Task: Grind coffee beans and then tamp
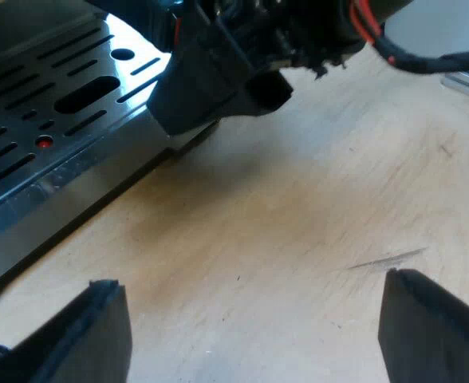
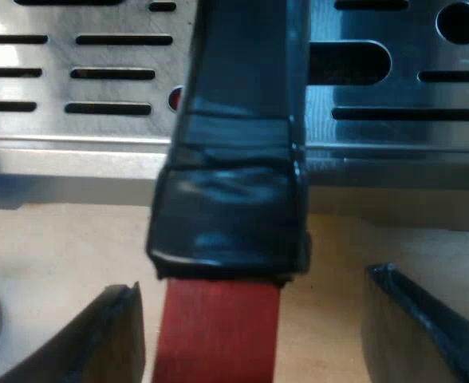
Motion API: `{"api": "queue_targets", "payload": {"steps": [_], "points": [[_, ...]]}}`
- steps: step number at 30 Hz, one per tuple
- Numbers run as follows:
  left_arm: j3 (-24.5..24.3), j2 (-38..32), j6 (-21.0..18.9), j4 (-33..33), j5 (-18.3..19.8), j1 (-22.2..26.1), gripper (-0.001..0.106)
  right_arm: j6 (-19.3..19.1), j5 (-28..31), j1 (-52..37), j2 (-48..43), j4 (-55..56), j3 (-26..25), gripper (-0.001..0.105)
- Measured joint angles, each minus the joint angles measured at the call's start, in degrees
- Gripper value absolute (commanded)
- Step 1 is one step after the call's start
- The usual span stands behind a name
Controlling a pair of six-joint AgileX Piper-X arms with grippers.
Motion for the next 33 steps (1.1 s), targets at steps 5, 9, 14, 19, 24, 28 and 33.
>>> {"api": "queue_targets", "payload": {"steps": [5,9,14,19,24,28,33], "points": [[0.0,0.0,0.0,0.0,0.0,0.0,0.066,0.0,0.0,0.0,0.05,-0.32,0.0,0.053],[0.0,0.0,0.0,0.0,0.0,0.0,0.066,0.0,0.0,0.0,0.05,-0.36,0.0,0.052],[0.0,0.0,0.0,0.0,0.0,0.0,0.066,0.0,0.0,0.0,0.05,-0.36,0.0,0.034],[0.0,0.0,0.0,0.0,0.0,0.0,0.066,0.32,0.13,0.0,0.05,-0.36,0.0,0.014],[0.0,0.0,0.0,0.0,0.0,0.0,0.066,0.81,0.86,-0.15,0.05,0.38,0.0,0.0],[0.0,0.0,0.0,0.0,0.0,0.0,0.066,0.81,0.86,-0.15,0.05,0.38,0.0,0.0],[0.0,0.0,0.0,0.0,0.0,0.0,0.066,0.81,0.86,-0.15,0.05,0.38,0.0,0.0]]}}
